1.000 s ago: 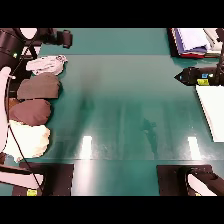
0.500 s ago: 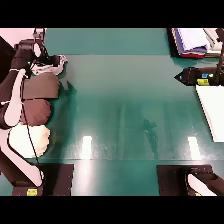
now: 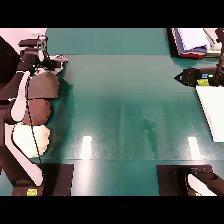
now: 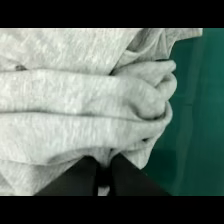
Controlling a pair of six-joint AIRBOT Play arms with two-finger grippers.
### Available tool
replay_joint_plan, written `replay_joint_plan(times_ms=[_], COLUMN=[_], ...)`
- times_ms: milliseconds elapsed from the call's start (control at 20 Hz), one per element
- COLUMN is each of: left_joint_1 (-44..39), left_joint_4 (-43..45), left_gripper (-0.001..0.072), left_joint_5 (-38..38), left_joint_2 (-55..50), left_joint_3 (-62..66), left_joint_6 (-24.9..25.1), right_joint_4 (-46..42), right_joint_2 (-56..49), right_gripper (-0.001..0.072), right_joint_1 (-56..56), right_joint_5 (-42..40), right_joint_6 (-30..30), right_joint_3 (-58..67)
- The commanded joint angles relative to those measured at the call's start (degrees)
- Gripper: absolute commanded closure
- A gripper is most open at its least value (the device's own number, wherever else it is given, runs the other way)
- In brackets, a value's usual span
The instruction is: Fold the shirts.
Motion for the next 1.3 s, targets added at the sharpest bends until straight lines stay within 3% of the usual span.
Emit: replay_joint_plan(times_ms=[0,100,200,300,450,650,850,900,950,1000,1250], left_joint_1=[-0.1,-1.4,-3.9,-7.5,-13.9,-26.8,-41.0,-43.4,-45.2,-46.0,-38.4], left_joint_4=[0.0,0.0,0.0,0.0,-0.9,-4.2,-12.8,-15.7,-18.5,-20.4,-17.2], left_gripper=[0.0684,0.0684,0.0684,0.0684,0.0684,0.0684,0.0681,0.0585,0.0261,0.0116,0.0116], left_joint_5=[-3.1,-1.9,-3.5,-8.3,-16.1,-23.5,-18.6,-16.9,-14.9,-13.4,-15.6], left_joint_2=[4.0,11.4,20.7,29.4,38.8,41.5,38.9,37.6,36.2,34.7,32.4], left_joint_3=[4.9,6.4,6.4,6.4,6.4,5.4,-5.1,-7.3,-9.1,-10.0,-10.1], left_joint_6=[0.1,1.6,6.3,10.3,11.3,11.5,11.6,12.6,12.5,12.5,8.1], right_joint_4=[-0.1,-1.0,-3.9,-7.2,-10.0,-10.9,-10.9,-10.9,-10.9,-10.9,-10.9], right_joint_2=[0.2,0.2,0.2,0.2,0.2,0.2,0.3,0.2,0.2,0.2,0.3], right_gripper=[0.0701,0.0701,0.0701,0.0701,0.0701,0.0701,0.0701,0.0701,0.0701,0.0701,0.0701], right_joint_1=[0.0,0.0,0.0,0.0,0.0,0.0,0.0,0.0,0.0,0.0,0.0], right_joint_5=[-0.9,-1.0,-1.6,-1.9,-1.9,-1.5,0.4,1.2,2.3,3.4,5.7], right_joint_6=[0.0,0.0,0.0,0.0,0.0,0.0,0.0,0.0,0.0,0.0,0.0], right_joint_3=[1.8,6.5,12.2,17.4,23.3,27.4,28.5,28.5,28.5,28.5,28.5])
